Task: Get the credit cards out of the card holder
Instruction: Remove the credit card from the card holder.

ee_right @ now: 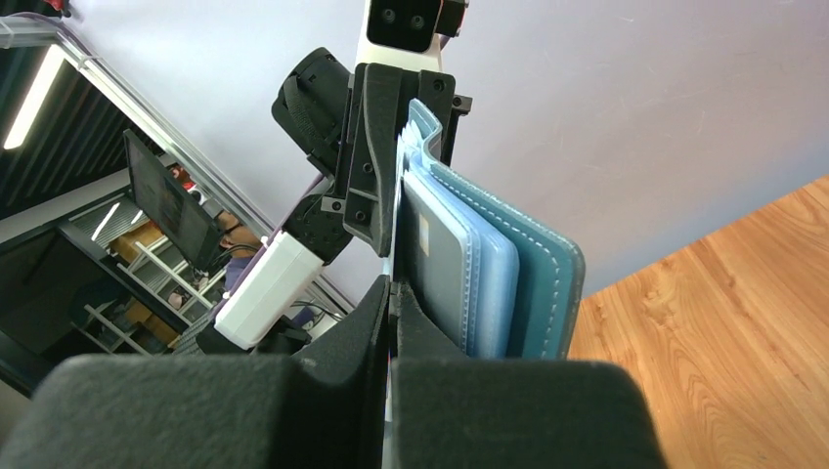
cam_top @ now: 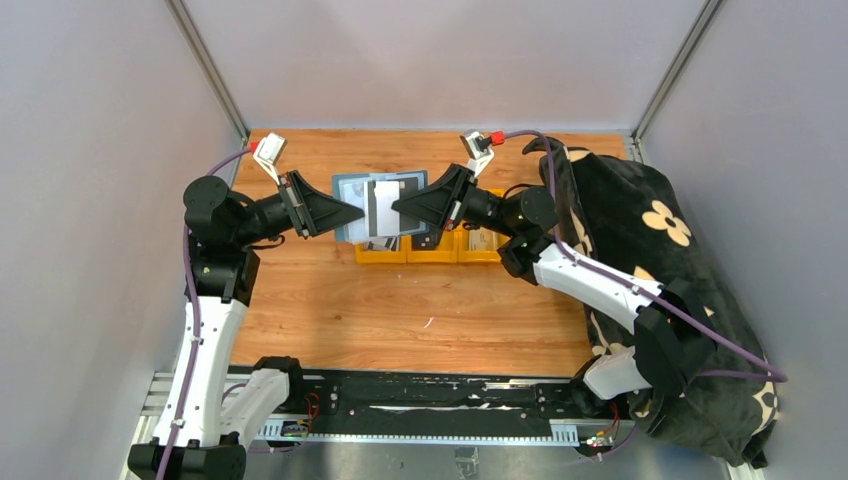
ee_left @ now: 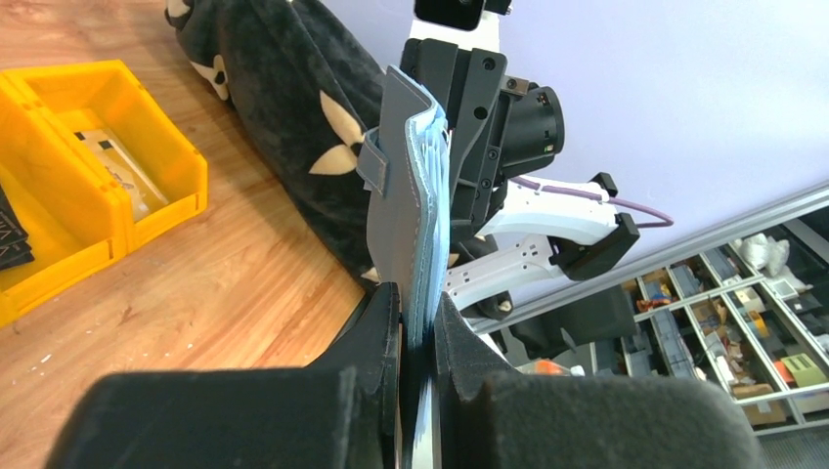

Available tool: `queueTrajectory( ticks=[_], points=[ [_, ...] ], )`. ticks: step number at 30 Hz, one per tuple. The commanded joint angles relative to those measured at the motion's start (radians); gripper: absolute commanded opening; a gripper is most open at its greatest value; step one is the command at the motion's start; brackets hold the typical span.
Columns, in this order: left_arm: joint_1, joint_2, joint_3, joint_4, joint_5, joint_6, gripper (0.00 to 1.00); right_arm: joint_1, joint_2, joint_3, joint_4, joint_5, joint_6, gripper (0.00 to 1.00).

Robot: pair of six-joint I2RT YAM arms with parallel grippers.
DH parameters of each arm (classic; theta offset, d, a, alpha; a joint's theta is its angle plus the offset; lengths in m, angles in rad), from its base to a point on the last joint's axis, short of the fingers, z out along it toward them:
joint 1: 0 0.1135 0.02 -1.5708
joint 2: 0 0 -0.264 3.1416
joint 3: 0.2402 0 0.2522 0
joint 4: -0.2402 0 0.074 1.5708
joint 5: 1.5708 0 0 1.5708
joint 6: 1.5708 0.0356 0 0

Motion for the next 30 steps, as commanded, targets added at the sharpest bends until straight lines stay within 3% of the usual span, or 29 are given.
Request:
queueTrajectory(
  ticks=[1,6,12,14,17,24,30],
  points=[
    [0.004,-0.015,0.015,0.053,0.005,-0.008,0.00,-0.008,-0.010,0.005,0.027,-0.006,-0.010,0.00],
    [0.003,-0.012,0.048,-0.093,-0.045,0.110,0.00,0.020,0.027,0.037,0.057,-0.031,0.008,0.23],
    [0.004,0.000,0.066,-0.156,-0.047,0.151,0.00,0.040,0.076,0.082,0.076,-0.058,0.027,0.27],
    [0.004,0.001,0.071,-0.158,-0.047,0.152,0.00,0.044,0.081,0.090,0.070,-0.067,0.023,0.25],
    [0.004,0.004,0.079,-0.177,-0.043,0.169,0.00,0.037,0.077,0.096,0.044,-0.080,0.019,0.01],
    [0.005,0.024,0.141,-0.332,-0.058,0.344,0.00,-0.092,-0.040,0.056,-0.059,-0.112,-0.009,0.00],
    [0.004,0.045,0.203,-0.479,-0.102,0.515,0.00,-0.327,-0.198,0.026,-0.392,-0.108,-0.136,0.00]
  ],
)
